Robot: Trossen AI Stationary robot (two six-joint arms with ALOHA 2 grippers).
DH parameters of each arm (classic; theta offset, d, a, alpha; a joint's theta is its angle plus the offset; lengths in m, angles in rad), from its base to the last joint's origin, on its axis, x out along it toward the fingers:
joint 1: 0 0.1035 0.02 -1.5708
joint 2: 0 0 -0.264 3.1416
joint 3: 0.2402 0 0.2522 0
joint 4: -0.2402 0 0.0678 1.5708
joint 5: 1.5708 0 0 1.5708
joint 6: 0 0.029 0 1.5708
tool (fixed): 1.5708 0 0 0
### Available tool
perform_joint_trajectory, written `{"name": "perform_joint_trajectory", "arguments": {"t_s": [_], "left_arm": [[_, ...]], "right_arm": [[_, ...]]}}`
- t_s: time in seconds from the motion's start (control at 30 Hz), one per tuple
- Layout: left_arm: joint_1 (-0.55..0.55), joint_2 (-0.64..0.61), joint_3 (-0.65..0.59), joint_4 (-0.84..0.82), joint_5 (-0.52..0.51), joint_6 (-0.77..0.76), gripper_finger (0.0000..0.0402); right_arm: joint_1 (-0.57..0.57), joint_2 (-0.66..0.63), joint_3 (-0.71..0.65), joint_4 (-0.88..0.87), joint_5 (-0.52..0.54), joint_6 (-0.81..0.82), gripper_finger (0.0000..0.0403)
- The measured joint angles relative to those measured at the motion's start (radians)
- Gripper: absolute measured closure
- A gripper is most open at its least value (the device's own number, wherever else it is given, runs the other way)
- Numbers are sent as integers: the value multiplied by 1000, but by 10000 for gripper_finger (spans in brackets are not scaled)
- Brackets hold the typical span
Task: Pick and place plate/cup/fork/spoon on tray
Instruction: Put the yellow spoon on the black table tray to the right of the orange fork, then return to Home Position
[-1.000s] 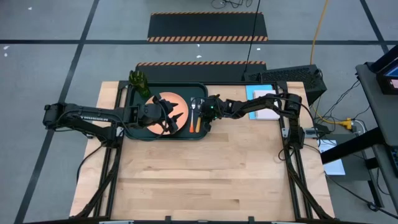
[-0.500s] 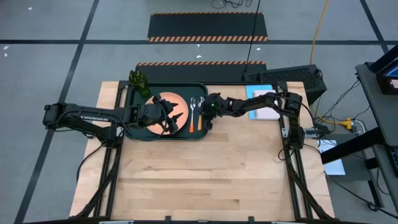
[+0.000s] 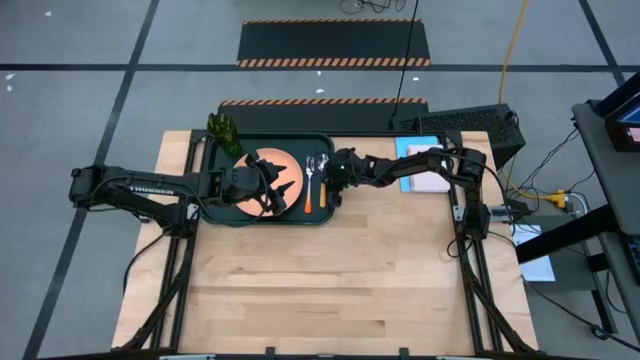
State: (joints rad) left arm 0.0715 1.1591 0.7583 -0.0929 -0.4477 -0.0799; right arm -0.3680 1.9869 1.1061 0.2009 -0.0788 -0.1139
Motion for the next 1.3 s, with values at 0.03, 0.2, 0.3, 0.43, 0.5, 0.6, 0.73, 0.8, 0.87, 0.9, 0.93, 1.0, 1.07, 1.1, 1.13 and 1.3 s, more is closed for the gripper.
{"name": "perform_joint_trajectory", "arguments": {"t_s": [0.03,0.2,0.3,0.43,0.5,0.6,0.73,0.8,0.87,0.9,0.93,1.0,1.07,1.1,1.13,1.3], "left_arm": [[0,0,0,0,0,0,170],[0,0,0,0,0,-1,170],[0,0,0,0,0,-1,170],[0,0,0,0,0,-2,170],[0,0,0,0,0,-3,170],[0,0,0,0,0,-3,170],[0,0,0,0,0,-2,170],[0,0,0,0,0,-2,170],[0,0,0,0,0,-2,170],[0,0,0,0,0,-2,170],[0,0,0,0,0,1,170],[0,0,0,1,0,6,170],[0,0,0,2,-1,9,170],[0,0,0,8,-3,19,170],[0,0,0,18,-4,32,170],[1,0,0,67,-8,95,170]], "right_arm": [[3,0,0,-3,0,0,403],[17,0,0,-12,0,1,403],[22,0,0,-15,-1,8,403],[23,0,0,-18,-3,23,403],[23,0,0,-18,-3,23,403],[23,0,0,-18,-4,23,403],[23,0,0,-13,-4,24,403],[23,-5,-1,-12,-4,27,403],[23,-15,-2,-19,-6,45,403],[24,-21,-3,-23,-6,50,403],[24,-33,-3,-36,-6,50,403],[29,-58,-4,-57,-6,49,403],[35,-90,-3,-104,-6,49,403],[40,-105,-3,-132,-6,49,403],[46,-122,-3,-164,-6,50,403],[98,-218,-7,-322,-6,82,403]]}}
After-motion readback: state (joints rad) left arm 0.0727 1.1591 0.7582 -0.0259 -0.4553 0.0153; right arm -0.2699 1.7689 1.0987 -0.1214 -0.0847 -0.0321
